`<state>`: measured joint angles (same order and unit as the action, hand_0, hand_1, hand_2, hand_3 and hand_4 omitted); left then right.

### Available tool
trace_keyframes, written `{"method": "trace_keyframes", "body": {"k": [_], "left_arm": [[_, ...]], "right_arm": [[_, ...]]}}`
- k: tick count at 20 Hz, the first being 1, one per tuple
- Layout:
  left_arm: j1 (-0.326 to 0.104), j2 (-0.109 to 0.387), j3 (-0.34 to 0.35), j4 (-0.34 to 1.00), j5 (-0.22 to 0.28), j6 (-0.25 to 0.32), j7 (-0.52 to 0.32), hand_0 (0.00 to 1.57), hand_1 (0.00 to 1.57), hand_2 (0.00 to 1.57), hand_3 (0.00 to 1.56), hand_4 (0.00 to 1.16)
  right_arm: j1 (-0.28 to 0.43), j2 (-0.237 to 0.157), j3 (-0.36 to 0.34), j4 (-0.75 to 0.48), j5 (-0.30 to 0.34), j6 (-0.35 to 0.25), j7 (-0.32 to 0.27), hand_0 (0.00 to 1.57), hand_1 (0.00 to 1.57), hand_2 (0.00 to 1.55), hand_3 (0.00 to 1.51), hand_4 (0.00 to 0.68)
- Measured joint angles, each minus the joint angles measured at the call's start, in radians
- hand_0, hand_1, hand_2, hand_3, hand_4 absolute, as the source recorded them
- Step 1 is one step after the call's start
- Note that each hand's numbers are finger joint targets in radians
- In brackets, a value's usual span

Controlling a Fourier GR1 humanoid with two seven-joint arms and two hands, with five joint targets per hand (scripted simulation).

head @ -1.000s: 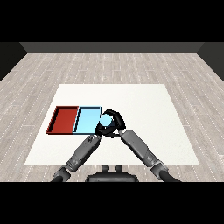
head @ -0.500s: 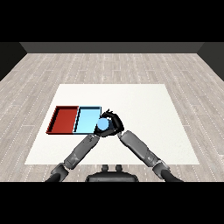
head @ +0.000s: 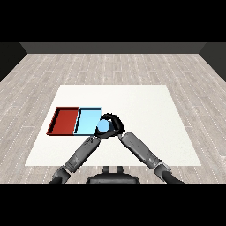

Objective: Pick the blue can and put it in the blue box

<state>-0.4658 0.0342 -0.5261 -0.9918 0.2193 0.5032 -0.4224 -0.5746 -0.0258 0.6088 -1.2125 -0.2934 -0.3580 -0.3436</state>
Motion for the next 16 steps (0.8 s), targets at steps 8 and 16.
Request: {"method": "trace_keyframes", "body": {"k": [8,16], "left_arm": [[0.035,-0.012,0.034,-0.031,0.04,-0.048,0.016,1.43,1.43,1.35,1.05,0.66],[0.021,-0.024,0.035,0.005,0.091,-0.057,0.002,1.57,1.57,1.52,1.45,1.1]], "right_arm": [[-0.002,0.01,0.002,-0.001,-0.029,-0.007,0.006,1.32,1.32,1.42,1.38,0.515],[0.025,0.017,-0.047,-0.028,-0.074,0.041,0.041,0.0,0.0,0.0,0.0,0.0]]}}
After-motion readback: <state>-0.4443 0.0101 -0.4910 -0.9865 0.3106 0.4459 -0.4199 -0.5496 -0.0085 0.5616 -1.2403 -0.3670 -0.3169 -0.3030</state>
